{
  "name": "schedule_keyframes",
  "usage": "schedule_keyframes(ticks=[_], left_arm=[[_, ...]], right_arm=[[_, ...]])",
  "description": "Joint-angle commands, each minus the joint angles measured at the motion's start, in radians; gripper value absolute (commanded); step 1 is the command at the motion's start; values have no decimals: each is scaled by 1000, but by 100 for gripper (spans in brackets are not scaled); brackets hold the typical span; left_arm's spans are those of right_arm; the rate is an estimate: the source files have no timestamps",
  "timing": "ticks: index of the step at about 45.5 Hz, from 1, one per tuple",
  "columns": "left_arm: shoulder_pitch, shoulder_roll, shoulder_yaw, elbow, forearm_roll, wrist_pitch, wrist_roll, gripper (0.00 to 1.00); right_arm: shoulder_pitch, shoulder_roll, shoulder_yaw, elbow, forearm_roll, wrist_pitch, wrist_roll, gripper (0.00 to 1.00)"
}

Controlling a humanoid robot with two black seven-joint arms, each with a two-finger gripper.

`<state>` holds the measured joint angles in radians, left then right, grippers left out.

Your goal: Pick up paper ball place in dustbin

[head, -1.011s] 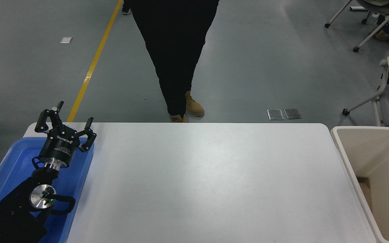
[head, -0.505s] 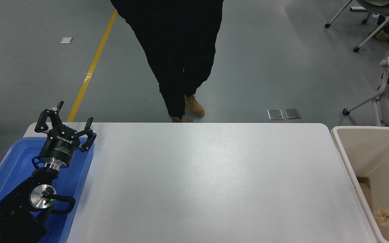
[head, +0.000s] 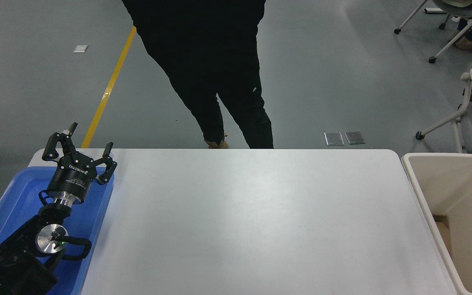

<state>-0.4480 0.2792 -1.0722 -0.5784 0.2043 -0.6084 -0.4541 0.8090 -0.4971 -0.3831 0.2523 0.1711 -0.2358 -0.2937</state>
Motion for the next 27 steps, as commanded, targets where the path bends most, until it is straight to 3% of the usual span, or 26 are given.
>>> schedule_keyframes(ticks=[1,9,27], left_arm=[[0,0,0,0,0,1,0,98],[0,0,0,0,0,-1,0,98],[0,0,0,0,0,-1,0,98]], right_arm=[[237,-21,-186,172,-19,7,1,100],[583,-40,-436,474,-33,38,1,100],[1137,-37,-645,1002,-74,392,-4,100]])
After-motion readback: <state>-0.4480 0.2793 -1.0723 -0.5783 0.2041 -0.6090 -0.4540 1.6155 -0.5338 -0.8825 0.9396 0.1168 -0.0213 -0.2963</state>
